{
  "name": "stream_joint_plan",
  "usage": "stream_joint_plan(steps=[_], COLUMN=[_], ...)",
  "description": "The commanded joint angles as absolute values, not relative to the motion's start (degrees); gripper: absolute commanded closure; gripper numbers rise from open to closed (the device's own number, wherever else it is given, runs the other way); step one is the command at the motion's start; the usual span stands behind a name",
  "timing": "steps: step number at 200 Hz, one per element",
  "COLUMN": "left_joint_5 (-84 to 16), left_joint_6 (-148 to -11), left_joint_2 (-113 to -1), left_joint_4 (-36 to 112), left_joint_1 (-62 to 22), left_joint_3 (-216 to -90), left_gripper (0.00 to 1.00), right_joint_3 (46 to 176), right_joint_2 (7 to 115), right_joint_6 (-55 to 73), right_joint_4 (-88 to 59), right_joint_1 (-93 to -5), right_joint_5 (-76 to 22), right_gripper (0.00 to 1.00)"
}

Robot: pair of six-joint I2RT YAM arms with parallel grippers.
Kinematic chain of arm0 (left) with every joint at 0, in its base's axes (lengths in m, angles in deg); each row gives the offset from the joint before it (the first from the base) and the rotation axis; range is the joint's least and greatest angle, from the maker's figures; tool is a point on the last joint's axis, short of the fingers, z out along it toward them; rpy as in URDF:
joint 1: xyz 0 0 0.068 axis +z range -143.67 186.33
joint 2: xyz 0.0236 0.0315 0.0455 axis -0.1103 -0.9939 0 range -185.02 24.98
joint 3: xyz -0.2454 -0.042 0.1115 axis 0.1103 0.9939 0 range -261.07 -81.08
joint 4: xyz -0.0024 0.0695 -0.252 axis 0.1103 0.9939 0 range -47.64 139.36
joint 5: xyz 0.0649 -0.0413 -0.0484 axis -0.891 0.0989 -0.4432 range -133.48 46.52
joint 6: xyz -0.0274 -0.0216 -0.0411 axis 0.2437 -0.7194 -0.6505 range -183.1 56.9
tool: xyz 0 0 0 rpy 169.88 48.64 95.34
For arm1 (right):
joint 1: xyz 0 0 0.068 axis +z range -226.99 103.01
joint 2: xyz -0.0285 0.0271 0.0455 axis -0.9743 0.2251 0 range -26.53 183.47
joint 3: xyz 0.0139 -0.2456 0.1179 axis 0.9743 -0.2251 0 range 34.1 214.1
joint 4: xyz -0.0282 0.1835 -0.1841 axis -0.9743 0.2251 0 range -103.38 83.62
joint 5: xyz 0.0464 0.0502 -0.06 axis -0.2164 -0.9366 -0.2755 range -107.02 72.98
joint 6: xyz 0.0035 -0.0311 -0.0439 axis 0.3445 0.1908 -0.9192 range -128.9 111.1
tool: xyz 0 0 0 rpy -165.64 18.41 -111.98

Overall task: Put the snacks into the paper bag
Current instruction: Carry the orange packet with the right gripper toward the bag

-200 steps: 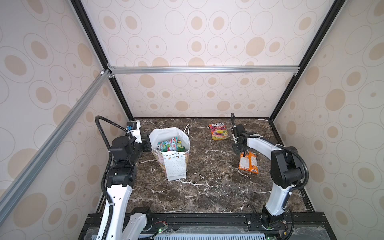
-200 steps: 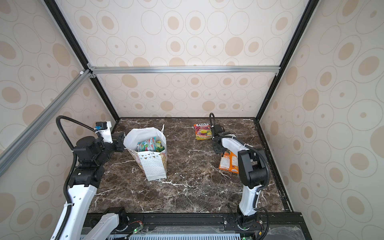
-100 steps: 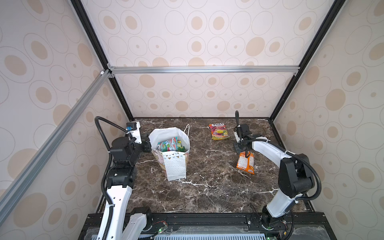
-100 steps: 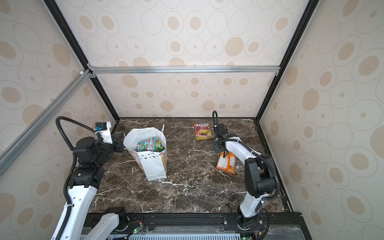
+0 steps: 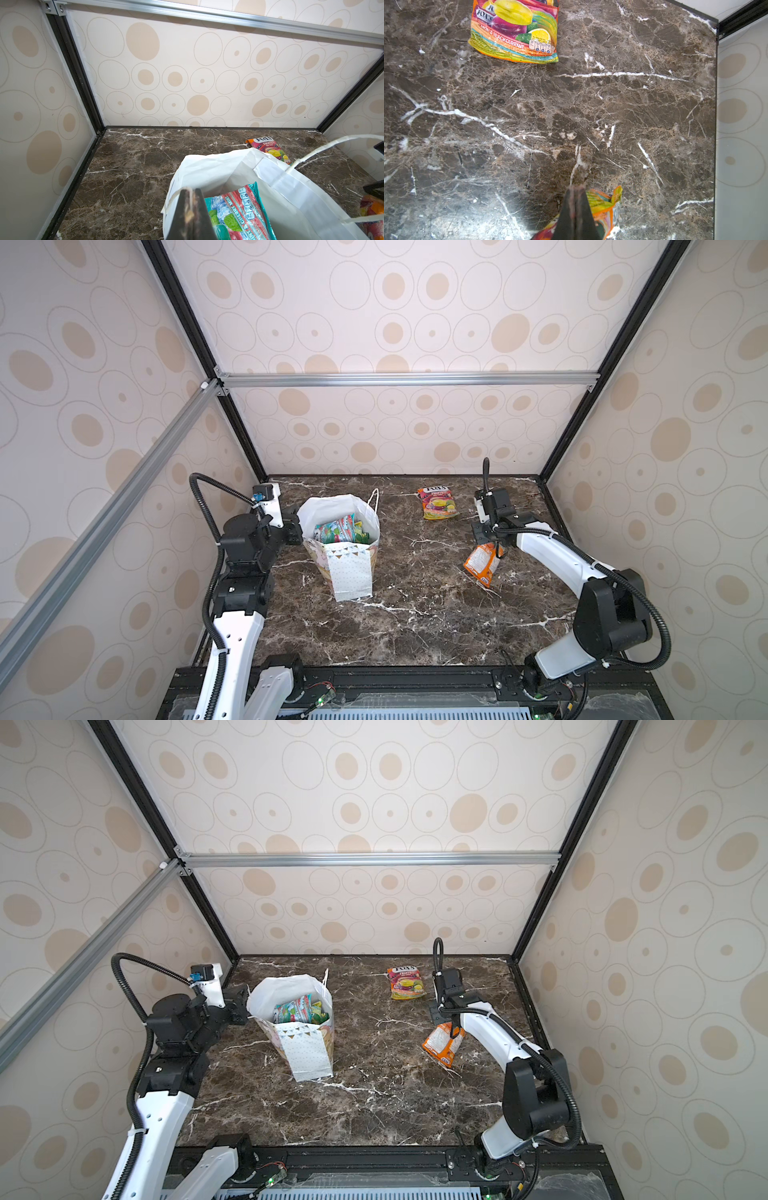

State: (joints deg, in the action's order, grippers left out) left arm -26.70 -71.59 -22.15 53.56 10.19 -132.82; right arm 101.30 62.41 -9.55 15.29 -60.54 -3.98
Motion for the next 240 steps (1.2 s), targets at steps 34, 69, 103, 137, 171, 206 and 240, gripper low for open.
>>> stream_joint_plan(steps=[34, 69, 103, 137, 171, 206, 240], left_joint_5=[-26.6, -26.5, -26.8, -26.3, -26.6, -25.9, -26.4], left_joint_6=[-70.9, -71.1, -71.2, -71.2, -71.2, -71.4, -71.3], left_joint_2=[-21.1, -21.1, -20.7, -20.4, -20.0, -20.1, -20.5], left_joint_4=[52.1, 52.0, 52.0, 51.8, 51.9, 51.7, 51.9], left_joint_1=[10.4, 10.3, 10.4, 10.3, 10.3, 10.4, 10.4], left_joint_3=[-132.9, -132.9, -132.9, -133.0, -132.8, -132.8, -133.0], left_gripper=[1.0, 1.0, 1.0, 1.0, 1.0, 1.0, 1.0], right_joint_3=[100.5, 100.3, 100.1, 101.7, 102.7, 106.0, 109.9], right_joint_2=[55.1, 50.4, 47.0, 44.4, 42.9, 42.6, 42.8], right_joint_6=[-8.1, -7.4, -6.8, -6.2, -5.2, -5.2, -5.0], right_joint_4=[13.3, 13.0, 11.9, 13.1, 12.6, 14.3, 14.8], right_joint_1=[-59.2, -58.8, -58.5, -58.1, -57.8, -56.5, -55.3], right_joint_5=[-6.5, -9.7, -13.4, -16.9, -20.2, -21.4, -23.9], right_gripper=[1.0, 1.0, 1.0, 1.0, 1.0, 1.0, 1.0])
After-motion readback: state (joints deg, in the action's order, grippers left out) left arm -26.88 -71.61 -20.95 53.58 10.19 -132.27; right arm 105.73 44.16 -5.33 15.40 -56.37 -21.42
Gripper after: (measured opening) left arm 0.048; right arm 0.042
